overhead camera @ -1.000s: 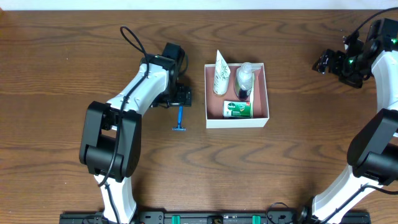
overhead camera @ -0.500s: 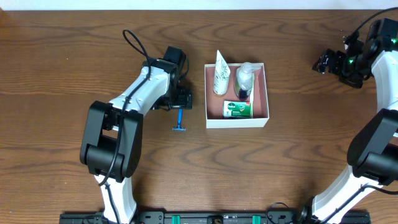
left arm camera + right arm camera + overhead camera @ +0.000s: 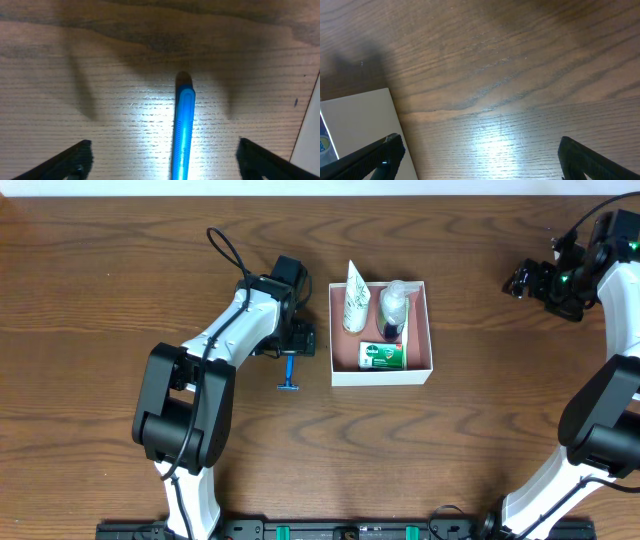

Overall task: Pack container
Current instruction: 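Lower the left gripper and close it on the blue razor handle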

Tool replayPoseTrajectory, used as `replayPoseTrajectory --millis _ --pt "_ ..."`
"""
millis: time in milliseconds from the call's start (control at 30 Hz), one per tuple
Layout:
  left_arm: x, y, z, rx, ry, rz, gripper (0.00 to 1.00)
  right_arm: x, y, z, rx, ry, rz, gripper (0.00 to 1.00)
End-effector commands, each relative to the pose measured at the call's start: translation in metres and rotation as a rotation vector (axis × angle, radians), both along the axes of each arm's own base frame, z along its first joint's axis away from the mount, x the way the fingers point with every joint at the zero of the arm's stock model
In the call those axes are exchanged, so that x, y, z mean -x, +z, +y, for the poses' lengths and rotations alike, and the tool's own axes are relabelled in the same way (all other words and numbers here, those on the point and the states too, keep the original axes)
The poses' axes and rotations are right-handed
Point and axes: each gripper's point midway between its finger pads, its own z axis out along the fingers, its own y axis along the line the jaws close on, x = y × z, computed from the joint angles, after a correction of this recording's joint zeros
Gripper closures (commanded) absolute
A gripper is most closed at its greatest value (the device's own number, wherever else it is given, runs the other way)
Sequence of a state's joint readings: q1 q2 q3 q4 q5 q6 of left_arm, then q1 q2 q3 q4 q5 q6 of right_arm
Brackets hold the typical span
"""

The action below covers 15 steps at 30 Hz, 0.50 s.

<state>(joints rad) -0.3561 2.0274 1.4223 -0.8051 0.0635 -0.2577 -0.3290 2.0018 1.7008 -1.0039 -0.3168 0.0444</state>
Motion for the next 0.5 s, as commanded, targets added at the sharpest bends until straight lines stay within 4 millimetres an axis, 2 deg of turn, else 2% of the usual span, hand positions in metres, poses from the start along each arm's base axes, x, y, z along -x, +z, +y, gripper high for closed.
replayPoseTrajectory --millis 0,300,467 --pt "0.007 -0.010 0.006 -0.028 -0.006 0.030 0.11 -0.004 0.007 -0.004 0.010 0.002 -0.022 0.01" --pt "0.019 -0.023 0.011 -0.039 -0.002 0.061 0.11 -0.004 0.007 -0.004 0.010 0.003 -0.022 0.01" --pt "0.019 -0.024 0.011 -0.038 -0.002 0.060 0.11 -0.004 0.007 -0.004 0.010 0.003 -0.022 0.01"
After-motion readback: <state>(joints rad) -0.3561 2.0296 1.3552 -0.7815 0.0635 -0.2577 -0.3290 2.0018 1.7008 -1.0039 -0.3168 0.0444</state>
